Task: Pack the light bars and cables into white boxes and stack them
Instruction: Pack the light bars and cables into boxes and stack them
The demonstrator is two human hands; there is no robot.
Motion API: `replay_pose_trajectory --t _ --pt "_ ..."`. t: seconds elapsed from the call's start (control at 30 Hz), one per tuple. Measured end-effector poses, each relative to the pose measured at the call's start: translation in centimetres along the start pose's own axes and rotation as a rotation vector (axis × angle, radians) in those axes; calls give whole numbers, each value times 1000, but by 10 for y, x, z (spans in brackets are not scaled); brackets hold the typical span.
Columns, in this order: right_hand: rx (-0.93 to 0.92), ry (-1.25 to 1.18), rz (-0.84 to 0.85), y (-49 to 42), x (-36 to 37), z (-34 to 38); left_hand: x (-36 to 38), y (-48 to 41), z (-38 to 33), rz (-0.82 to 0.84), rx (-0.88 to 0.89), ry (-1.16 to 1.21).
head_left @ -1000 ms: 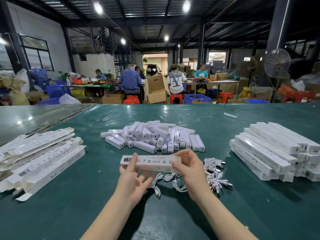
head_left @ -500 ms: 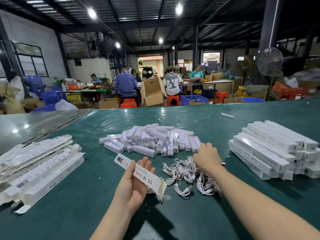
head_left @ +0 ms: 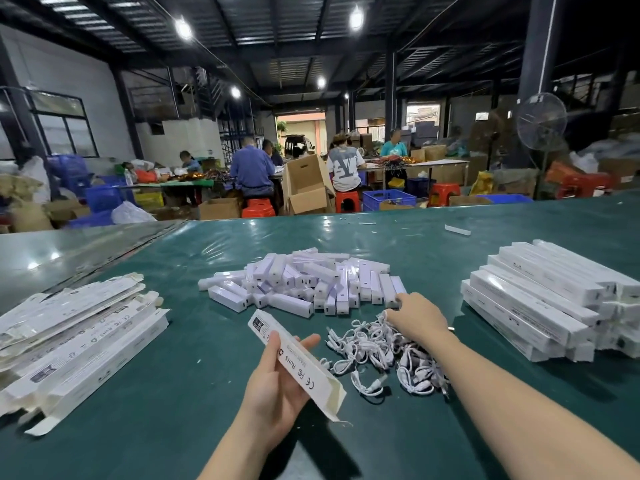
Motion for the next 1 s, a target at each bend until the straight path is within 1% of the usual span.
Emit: replay_pose_trajectory --t 0.07,0.13,0.2,0.3,0.37,0.43,0.53,0.6,0.63,0.67,0.7,0.77,0.8,0.83,0.87,0.93,1.0 --pt "2 -21 -122 9 0 3 -2 -2 1 -11 5 -34" --pt "13 -45 -190 16 0 5 -4 -3 0 -24 6 -18" --pt "20 -54 -220 22 0 8 -6 -4 -2 -16 14 -13" --pt "37 -88 -236 27 2 10 -8 -3 -4 55 49 -104" --pt "78 -147 -280 29 -1 8 -9 -4 -5 85 69 -133" --pt "114 -271 -325 29 -4 4 -10 -4 -7 82 84 -114" --pt "146 -626 -416 37 -11 0 -13 -5 -13 -4 128 -71" --pt "55 -816 -488 45 -19 5 -17 -7 -17 -76 147 -28" --pt "-18 -887 -472 51 -24 11 -19 -7 -19 -107 156 -8" --pt "-96 -988 -405 57 -27 19 -21 -8 -20 -136 168 -1" --pt "-152 -1149 -278 63 -28 28 -23 -9 -22 -160 177 -10" --pt "-165 -1495 85 77 -24 45 -26 -10 -25 -185 194 -36" --pt "-155 -1587 247 84 -20 51 -27 -10 -25 -180 201 -31" --pt "-150 -1613 371 90 -16 56 -26 -10 -25 -167 203 -10" --pt "-152 -1612 454 96 -11 60 -26 -10 -25 -145 201 17" --pt "-155 -1632 514 104 -3 65 -26 -10 -26 -101 194 83" --pt "-142 -1686 479 103 1 66 -26 -10 -27 -57 176 166"
Point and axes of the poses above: each hand's wrist, its own y-axis away from the middle knuckle, its own x-axis out of the palm, z = x × y, the point moved 3 cm from there along -y, towards the middle knuckle, and after that the axes turned 8 degrees about -y, right-handed, at the moved point
